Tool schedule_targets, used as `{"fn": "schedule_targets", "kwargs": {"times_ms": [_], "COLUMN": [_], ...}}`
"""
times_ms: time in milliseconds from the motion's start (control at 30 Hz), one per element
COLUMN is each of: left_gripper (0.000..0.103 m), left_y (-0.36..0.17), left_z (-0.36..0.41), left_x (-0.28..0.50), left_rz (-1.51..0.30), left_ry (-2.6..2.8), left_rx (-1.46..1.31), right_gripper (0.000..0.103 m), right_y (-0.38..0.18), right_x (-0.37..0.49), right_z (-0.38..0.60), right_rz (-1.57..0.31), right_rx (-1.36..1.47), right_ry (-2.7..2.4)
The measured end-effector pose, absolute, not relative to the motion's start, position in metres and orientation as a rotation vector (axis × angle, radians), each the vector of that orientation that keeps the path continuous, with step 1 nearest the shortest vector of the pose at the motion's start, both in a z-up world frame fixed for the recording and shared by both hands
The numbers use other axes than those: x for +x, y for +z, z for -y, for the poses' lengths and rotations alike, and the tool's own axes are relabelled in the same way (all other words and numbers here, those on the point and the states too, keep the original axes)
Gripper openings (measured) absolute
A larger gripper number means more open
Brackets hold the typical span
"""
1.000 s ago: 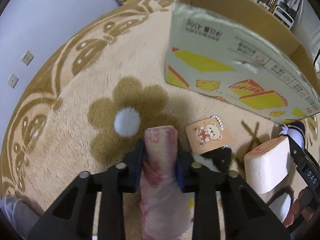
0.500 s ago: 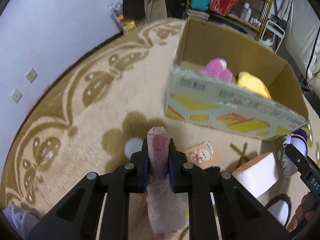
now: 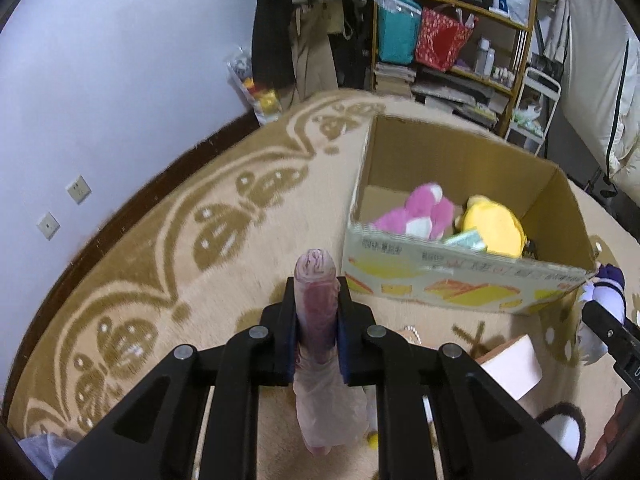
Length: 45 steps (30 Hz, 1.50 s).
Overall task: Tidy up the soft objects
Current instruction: 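Grasp the pink tissue pack with the left tool while the right tool grasps the lavender plush, then lower the pink pack into the box with the left tool while the right drops the lavender plush in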
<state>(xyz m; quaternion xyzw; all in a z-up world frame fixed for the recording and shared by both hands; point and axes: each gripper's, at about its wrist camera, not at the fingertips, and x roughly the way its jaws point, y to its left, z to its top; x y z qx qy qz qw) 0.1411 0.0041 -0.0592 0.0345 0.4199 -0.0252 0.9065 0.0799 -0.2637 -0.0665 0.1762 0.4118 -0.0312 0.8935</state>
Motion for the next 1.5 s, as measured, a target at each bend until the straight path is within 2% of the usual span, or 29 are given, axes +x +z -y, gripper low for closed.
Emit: {"fn": "schedule_targets", "kwargs": {"times_ms": [433, 967, 1200, 1400, 1500], "left_gripper": [0.014, 0.014, 0.015, 0.015, 0.019], "left_y": [-0.011, 0.051, 0.047, 0.021, 0.009], "left_z": [-0.002, 0.040, 0.063, 0.069, 0.073], "left_x": [0.153, 0.190, 0.194, 0.207, 0.211], "left_rz": [-0.727, -0.522, -0.488, -0.569, -0.593], "left_ry": [-0.049, -0.098, -0.143, -0.221, -0.207], "left_rx": [0.093, 0.206, 0.236, 0.165, 0.188], "right_gripper": [0.082, 0.083, 0.084, 0.086, 0.087], "right_y": [-0.024, 0.010, 0.003, -0.013, -0.021], "right_x": [0.083, 0.142, 0.167, 0.176, 0.178], "right_z": [0.270, 0.247, 0.243, 0.242, 0.244], "right_rz": [-0.721, -0.607, -0.595, -0.602, -0.625], "right_rx": [0.306, 0.154, 0.107, 0.115, 0.121], "right_ry": [-0.078, 0.010, 0.019, 0.017, 0.023]}}
